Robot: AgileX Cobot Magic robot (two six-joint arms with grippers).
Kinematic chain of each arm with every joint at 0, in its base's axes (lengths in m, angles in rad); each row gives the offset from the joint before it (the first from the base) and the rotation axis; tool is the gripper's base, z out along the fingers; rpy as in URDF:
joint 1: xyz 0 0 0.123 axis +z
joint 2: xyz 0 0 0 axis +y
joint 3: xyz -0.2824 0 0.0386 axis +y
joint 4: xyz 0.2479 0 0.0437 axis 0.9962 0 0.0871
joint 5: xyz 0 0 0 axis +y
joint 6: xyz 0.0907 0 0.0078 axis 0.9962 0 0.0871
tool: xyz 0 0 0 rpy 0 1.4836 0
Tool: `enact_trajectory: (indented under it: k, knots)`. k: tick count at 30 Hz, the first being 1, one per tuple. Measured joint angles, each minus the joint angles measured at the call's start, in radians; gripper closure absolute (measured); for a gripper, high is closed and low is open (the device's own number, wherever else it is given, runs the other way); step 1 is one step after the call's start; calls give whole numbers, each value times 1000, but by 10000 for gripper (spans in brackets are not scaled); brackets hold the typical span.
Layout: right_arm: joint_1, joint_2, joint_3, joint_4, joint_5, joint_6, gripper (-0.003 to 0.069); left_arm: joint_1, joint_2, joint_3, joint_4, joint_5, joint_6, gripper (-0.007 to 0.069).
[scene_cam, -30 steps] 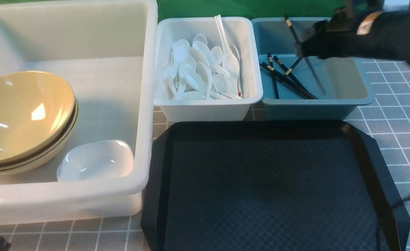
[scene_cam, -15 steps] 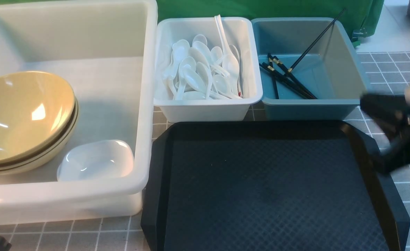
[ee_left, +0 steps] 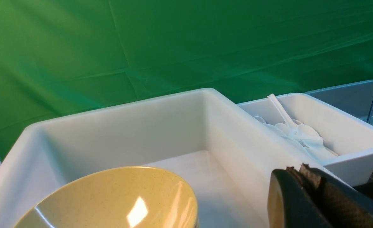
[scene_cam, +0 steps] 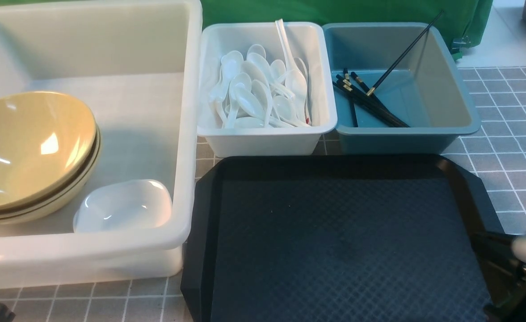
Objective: On grey table put chopsticks spoon bowls plates into blue grey white boxes.
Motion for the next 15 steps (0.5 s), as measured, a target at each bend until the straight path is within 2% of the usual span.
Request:
enact_trajectory:
  k: [4, 7, 10, 15]
  knots:
    - [-83, -245, 154, 0, -130, 0, 618, 0, 0, 0, 0, 0, 0, 632]
    - [-146, -402, 195, 14, -135, 1, 617, 0, 0, 0, 0, 0, -2, 632]
    - [-264, -623, 202, 26, -54, 3, 616, 0, 0, 0, 0, 1, -1, 632]
    - [-412, -749, 202, 27, 118, 35, 615, 0, 0, 0, 0, 1, -2, 632]
